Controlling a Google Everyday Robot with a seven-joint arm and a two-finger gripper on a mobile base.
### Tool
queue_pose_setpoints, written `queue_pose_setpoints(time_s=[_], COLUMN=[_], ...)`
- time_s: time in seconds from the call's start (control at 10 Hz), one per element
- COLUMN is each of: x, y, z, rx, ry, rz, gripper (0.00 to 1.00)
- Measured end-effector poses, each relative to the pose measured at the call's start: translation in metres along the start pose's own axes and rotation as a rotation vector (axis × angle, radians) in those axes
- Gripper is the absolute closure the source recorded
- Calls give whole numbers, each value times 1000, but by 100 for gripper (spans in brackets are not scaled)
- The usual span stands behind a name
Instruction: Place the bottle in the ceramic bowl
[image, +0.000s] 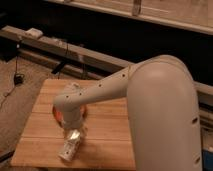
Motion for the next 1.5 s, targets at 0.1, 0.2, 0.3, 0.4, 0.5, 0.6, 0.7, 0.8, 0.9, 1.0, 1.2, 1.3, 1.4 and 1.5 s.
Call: queue_pose_setpoints(time_s=[0.1, 0.2, 0.3, 0.4, 0.5, 0.6, 0.7, 0.8, 0.9, 1.0, 1.2, 1.3, 1.4, 1.5], x=[3, 4, 4, 2, 0, -2, -4, -6, -7, -8, -11, -11, -12, -12], y=[1, 0, -3, -3, -3, -2, 0, 2, 3, 5, 6, 7, 7, 7], z=[9, 18, 29, 33, 36, 38, 40, 42, 43, 45, 48, 49, 50, 51], rx=[-1, 0, -3, -8, -13, -15, -18, -19, -17, -15, -12, -10, -9, -5], ry=[13, 26, 36, 41, 45, 49, 52, 54, 55, 57, 60, 61, 61, 62], rz=[2, 11, 24, 33, 42, 48, 51, 50, 47, 43, 41, 40, 40, 39], gripper=[35, 35, 35, 35, 35, 35, 35, 35, 35, 35, 35, 35, 35, 35])
